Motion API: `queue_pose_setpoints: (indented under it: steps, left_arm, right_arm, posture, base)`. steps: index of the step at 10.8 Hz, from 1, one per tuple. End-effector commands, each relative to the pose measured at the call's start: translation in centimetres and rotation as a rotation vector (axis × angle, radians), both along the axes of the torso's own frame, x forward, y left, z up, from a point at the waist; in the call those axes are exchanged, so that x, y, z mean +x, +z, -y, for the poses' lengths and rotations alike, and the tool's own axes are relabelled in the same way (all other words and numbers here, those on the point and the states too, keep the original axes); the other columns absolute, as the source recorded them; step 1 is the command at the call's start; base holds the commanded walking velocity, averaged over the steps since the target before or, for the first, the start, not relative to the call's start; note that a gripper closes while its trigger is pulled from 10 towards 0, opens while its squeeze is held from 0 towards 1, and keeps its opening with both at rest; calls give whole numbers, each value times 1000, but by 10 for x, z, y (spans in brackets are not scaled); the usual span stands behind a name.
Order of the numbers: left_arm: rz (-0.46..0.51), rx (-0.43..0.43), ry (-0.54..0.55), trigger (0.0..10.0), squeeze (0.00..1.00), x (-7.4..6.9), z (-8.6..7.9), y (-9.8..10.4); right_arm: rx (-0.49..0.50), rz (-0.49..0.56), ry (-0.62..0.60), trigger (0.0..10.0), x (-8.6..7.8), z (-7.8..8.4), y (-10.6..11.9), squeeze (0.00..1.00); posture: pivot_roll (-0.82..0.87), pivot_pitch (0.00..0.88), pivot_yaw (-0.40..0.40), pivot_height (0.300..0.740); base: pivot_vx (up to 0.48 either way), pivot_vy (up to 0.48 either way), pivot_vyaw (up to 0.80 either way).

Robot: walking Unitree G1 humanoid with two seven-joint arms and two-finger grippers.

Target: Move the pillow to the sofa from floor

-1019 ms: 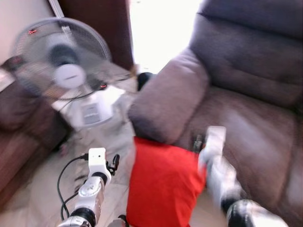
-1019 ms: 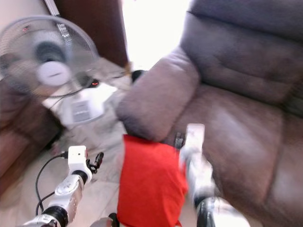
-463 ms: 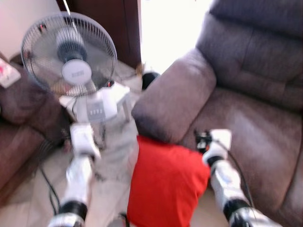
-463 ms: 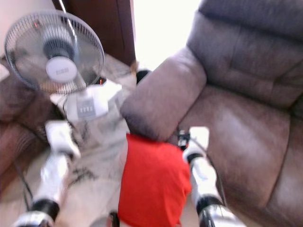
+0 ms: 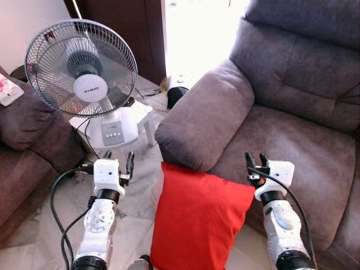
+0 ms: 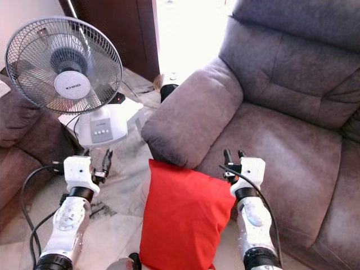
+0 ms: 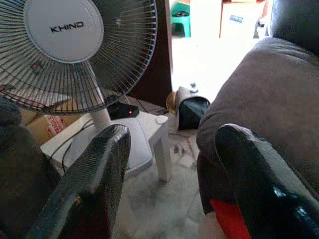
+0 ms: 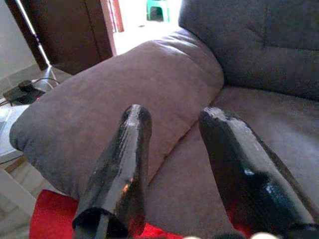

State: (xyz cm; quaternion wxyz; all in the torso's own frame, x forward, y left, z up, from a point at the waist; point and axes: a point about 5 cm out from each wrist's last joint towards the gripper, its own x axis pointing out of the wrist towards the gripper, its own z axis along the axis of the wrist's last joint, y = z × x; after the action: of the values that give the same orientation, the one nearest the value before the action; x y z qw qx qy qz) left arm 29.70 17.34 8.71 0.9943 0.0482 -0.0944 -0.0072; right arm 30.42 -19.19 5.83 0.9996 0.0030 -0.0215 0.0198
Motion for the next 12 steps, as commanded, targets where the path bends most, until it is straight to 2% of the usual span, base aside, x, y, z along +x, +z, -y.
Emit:
queue_pose_setpoints:
  steps: [1, 5, 12]
  left_arm:
    - [8, -6, 0, 10000, 0, 1, 0, 6]
    - [6, -3, 15, 10000, 0, 4, -3, 11]
    - [-14, -16, 23, 10000, 0, 7, -4, 13]
  right_arm:
    - [-14, -5, 39, 10000, 3, -10, 0, 0]
    - [27, 15, 56, 10000, 18, -21, 16, 0]
    - [31, -2, 70, 10000, 25, -24, 20, 0]
  posture:
    - [147, 129, 25, 740]
    - [156, 160, 17, 732]
    - [157, 189, 8, 613]
  base:
    - [0, 0, 0]
    - [0, 0, 0]
    - [0, 0, 0]
